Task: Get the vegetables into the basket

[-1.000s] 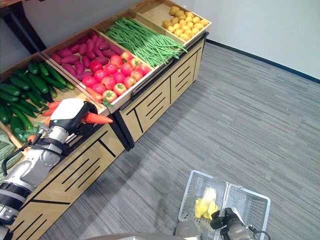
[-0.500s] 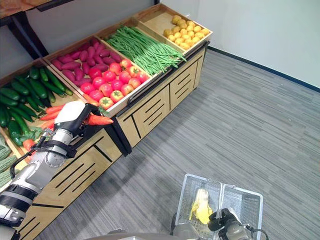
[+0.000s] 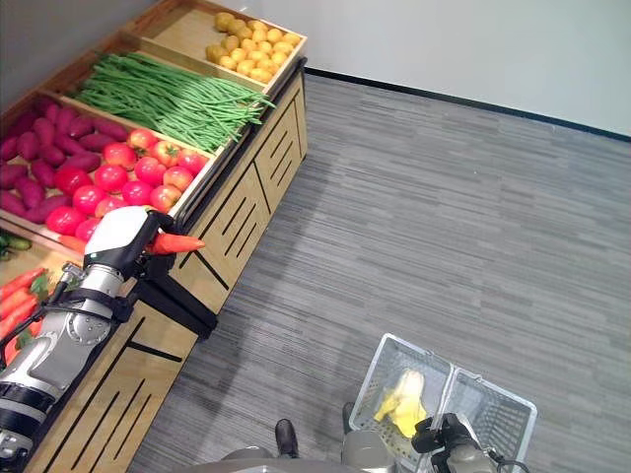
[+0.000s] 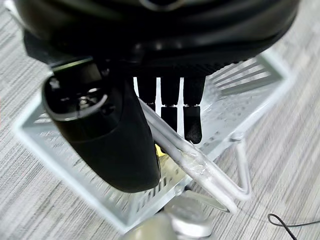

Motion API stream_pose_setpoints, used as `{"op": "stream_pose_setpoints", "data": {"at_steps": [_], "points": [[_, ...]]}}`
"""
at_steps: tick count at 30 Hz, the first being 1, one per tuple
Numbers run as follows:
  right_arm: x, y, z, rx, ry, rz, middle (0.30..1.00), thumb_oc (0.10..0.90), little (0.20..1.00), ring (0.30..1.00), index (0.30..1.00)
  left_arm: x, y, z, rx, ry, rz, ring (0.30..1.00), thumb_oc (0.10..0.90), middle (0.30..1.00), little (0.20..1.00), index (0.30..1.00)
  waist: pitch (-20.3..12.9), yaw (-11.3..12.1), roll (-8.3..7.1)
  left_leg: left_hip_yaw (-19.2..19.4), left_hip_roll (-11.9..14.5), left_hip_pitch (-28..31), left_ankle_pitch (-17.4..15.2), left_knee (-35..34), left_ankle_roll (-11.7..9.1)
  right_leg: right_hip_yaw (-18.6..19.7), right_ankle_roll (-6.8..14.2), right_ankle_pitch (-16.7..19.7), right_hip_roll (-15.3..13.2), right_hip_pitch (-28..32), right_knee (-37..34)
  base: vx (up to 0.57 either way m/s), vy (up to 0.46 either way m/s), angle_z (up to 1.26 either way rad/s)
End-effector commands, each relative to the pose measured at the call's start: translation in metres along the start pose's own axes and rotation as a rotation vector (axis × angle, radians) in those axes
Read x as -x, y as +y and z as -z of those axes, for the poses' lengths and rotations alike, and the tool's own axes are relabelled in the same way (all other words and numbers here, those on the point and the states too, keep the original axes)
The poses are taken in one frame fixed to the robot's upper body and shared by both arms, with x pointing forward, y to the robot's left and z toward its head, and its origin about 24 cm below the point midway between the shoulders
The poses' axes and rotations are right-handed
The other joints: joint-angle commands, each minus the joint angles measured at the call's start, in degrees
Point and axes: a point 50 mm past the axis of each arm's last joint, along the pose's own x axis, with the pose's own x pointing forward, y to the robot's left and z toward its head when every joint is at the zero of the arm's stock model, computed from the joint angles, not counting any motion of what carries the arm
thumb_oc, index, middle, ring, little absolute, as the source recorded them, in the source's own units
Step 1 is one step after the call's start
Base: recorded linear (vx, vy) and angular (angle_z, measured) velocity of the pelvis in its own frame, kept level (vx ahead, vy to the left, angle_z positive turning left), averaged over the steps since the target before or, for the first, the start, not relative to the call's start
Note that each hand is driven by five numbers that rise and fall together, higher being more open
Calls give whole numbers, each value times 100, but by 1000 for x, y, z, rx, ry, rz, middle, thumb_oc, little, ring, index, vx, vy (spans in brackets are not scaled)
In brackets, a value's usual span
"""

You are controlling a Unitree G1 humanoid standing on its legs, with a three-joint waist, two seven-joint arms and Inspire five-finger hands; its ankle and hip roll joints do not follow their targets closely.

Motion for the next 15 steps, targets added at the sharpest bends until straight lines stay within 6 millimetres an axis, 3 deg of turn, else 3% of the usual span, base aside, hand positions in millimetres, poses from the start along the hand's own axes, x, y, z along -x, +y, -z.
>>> {"op": "stream_pose_setpoints", "data": {"at_steps": [1,4,5,7,10,11,13,15], "points": [[1,-11,12,123,33,16,300,400,300,300,300,-16,68,-17,-26,-109,-287,300,400,300,300,300,-253,28,4,95,-27,-145,-1303,1067,82,24,488,199,-95,-446,224,-55,114,-38],[0,-12,6,123,13,21,300,400,300,300,300,-16,69,-17,-25,-110,-289,300,400,300,300,300,-214,36,-1,332,-19,-174,-1364,1131,124,130,586,417,-96,-568,154,-31,70,-54],[-1,-10,-3,123,-15,21,300,400,300,300,300,-16,70,-17,-21,-112,-295,300,400,300,300,300,-167,48,39,496,38,-134,-1425,1100,115,-39,679,533,-137,-660,138,-35,62,-69],[-1,-6,-9,125,-38,13,300,400,300,300,300,-15,71,-15,-25,-100,-302,300,400,300,300,300,-117,208,78,803,206,-126,-1368,1063,71,-981,594,298,-365,-735,259,-55,-12,-72],[-1,0,-13,145,-56,-5,300,400,300,300,300,-13,70,-14,-24,-93,-296,300,400,300,300,300,-101,240,139,940,296,-9,-1241,878,13,-1823,426,-158,-591,-583,832,-7,-76,-120],[-1,3,-16,163,-68,-12,300,400,300,300,300,-11,68,-11,-6,-77,-299,300,400,300,300,300,-166,335,104,1073,336,29,-1225,844,-24,-2313,344,-413,-675,-379,1111,44,-103,-42],[-1,5,-17,175,-71,-18,300,400,300,300,300,-7,67,-7,0,-57,-294,300,400,300,300,300,-210,362,61,1125,339,53,-1213,816,-70,-2447,352,-448,-657,-218,1044,57,-170,-53],[0,12,-21,214,-93,-37,300,400,300,300,300,-1,51,1,86,-7,-279,300,400,300,300,300,-318,362,-53,1291,412,102,-1098,747,-171,-2243,333,-406,-440,-78,632,62,-244,-58]]}}
